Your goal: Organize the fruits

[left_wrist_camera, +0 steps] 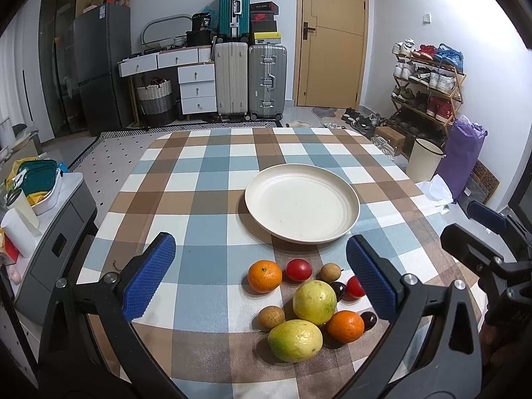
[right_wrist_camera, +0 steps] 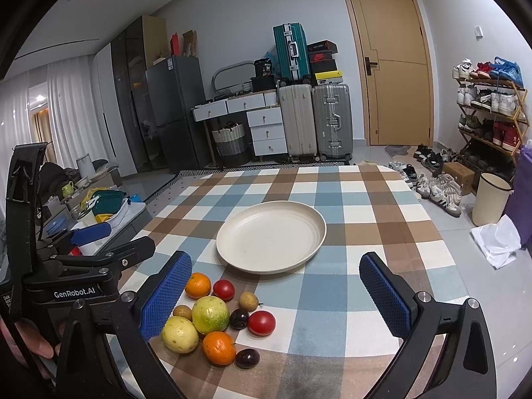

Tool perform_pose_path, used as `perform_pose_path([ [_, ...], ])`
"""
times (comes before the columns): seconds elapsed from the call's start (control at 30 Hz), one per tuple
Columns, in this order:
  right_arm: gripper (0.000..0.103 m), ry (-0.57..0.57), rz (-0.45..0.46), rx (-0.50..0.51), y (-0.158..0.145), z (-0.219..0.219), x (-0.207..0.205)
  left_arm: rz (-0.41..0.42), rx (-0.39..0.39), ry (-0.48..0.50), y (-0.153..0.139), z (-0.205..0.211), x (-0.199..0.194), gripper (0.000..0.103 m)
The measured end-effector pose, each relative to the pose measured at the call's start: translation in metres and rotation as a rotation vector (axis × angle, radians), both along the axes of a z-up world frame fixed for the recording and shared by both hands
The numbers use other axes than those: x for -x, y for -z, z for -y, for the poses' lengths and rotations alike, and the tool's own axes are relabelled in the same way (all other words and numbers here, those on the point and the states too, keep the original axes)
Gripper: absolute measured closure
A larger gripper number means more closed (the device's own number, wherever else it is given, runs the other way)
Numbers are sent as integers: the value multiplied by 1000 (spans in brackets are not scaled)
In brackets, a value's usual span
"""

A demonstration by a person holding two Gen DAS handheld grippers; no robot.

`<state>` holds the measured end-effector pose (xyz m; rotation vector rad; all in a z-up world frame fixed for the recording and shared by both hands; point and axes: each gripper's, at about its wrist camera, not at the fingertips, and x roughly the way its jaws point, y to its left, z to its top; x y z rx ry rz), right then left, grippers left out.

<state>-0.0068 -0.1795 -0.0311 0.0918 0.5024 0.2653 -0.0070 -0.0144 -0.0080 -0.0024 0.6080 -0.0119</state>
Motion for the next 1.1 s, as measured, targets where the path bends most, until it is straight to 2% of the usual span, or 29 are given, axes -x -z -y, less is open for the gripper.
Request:
perform_pose_path([
  [0.27,0,4,-7,-1,2,1,0,-42,2,13,20,3,2,0],
  [0.6,0,5,-24,-3,7,2,-4,-123,62,101,53,-3,2,0],
  [0.93,0,7,-37,-8,11,3,-5,-225,119,135,86,-16,2,1],
  [1.1,0,5,-43,-5,13,1,-7,-270,168,169,96,-18,1,5],
])
